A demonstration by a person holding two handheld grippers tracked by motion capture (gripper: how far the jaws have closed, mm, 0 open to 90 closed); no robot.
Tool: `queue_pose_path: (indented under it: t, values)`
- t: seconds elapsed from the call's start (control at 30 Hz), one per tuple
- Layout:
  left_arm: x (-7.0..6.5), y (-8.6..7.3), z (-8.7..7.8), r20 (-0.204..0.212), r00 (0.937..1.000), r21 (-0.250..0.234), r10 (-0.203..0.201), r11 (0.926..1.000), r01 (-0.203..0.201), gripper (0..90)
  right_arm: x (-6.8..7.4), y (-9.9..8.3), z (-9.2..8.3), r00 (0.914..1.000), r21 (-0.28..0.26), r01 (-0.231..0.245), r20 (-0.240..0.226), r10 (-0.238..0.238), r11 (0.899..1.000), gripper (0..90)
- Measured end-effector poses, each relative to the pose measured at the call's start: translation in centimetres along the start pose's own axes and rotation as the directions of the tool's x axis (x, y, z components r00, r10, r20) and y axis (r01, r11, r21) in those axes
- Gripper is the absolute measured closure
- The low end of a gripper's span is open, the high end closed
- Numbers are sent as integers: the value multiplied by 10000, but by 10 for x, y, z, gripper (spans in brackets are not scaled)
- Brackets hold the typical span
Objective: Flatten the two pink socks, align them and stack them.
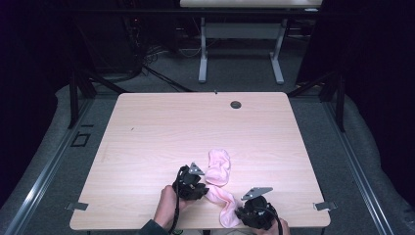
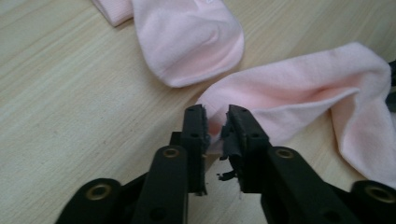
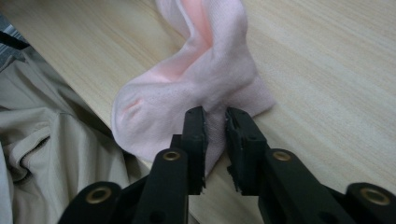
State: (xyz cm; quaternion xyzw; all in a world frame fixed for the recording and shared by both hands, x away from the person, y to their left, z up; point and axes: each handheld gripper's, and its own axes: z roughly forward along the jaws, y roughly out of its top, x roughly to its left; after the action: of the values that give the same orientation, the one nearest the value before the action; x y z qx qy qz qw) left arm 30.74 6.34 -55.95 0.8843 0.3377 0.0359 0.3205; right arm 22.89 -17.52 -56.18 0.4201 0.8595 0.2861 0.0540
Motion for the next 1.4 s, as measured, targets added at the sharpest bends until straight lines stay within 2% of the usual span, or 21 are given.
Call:
queue_pose_path:
  t: [0.03, 0.13, 0.47, 0.5, 0.6, 0.67, 0.73, 0.9, 1.0, 1.03, 1.07, 1.1, 1.13, 1.2, 1.23, 1.27, 1.3, 1.33, 1.4]
  values:
    - [-1, -1, 0, 34, 10000, 4, 92, 10000, -92, 861, 1, 0, -1, 9999, -90, 133, 86, -132, 9999, 835]
    - [-3, -2, 1, -97, 9999, -49, 134, 9999, -135, 886, 1, -1, -2, 9998, -227, 170, 114, -167, 9996, 849]
    - [-3, -9, -9, -193, 9994, -133, 286, 9995, -288, 895, -6, 1, -14, 9987, -535, 218, 462, -193, 9983, 856]
    - [-3, -11, -10, -215, 9994, -199, 283, 9994, -287, 895, -9, 3, -18, 9980, -537, 393, 520, -365, 9978, 859]
    - [-4, -17, -17, -218, 9990, -279, 379, 9989, -385, 895, -11, 6, -20, 9967, -524, 530, 646, -496, 9972, 860]
    - [-6, -21, -22, -252, 9988, -377, 431, 9983, -440, 895, -14, 12, -21, 9929, -349, 961, 740, -933, 9948, 861]
    - [-6, -24, -27, -233, 9985, -399, 502, 9979, -511, 895, -14, 14, -21, 9918, -321, 1075, 733, -1050, 9937, 861]
    - [-8, -35, -38, -374, 9979, -541, 534, 9970, -554, 895, -21, 24, -14, 9798, 93, 1728, 1004, -1729, 9849, 862]
    - [-9, -39, -40, -435, 9971, -413, 624, 9971, -642, 891, -22, 25, -9, 9784, 135, 1849, 918, -1854, 9827, 859]
    - [-9, -40, -41, -390, 9980, -410, 504, 9978, -520, 882, -22, 25, -8, 9782, 211, 1867, 889, -1878, 9822, 849]
    - [-8, -41, -44, -385, 9986, -534, 355, 9979, -376, 809, -21, 25, -5, 9797, 214, 1822, 806, -1833, 9830, 773]
    - [-8, -41, -44, -385, 9986, -534, 355, 9979, -376, 732, -21, 25, -5, 9797, 214, 1822, 806, -1833, 9830, 773]
    - [-7, -42, -48, -393, 9991, -718, 166, 9972, -194, 670, -23, 24, -7, 9835, -98, 1719, 593, -1711, 9851, 708]
    - [-3, -41, -56, -480, 9987, -1042, -148, 9945, 98, 654, -24, 24, -10, 9853, -151, 1642, 507, -1633, 9863, 688]
    - [0, -40, -60, -594, 9970, -1209, -505, 9917, 430, 610, -26, 23, -13, 9874, -224, 1508, 517, -1495, 9883, 669]
    - [3, -39, -61, -865, 9939, -1211, -682, 9910, 574, 580, -29, 24, -16, 9926, -399, 1124, 509, -1103, 9929, 649]
    - [5, -37, -61, -1050, 9902, -1191, -918, 9897, 791, 580, -29, 24, -16, 9926, -399, 1124, 509, -1103, 9929, 649]
    - [8, -35, -60, -1192, 9872, -1156, -1060, 9890, 923, 549, -31, 25, -16, 9948, -448, 878, 557, -852, 9951, 633]
    - [9, -30, -53, -1444, 9825, -950, -1179, 9899, 1048, 549, -32, 25, -14, 9953, -446, 800, 592, -773, 9958, 632]
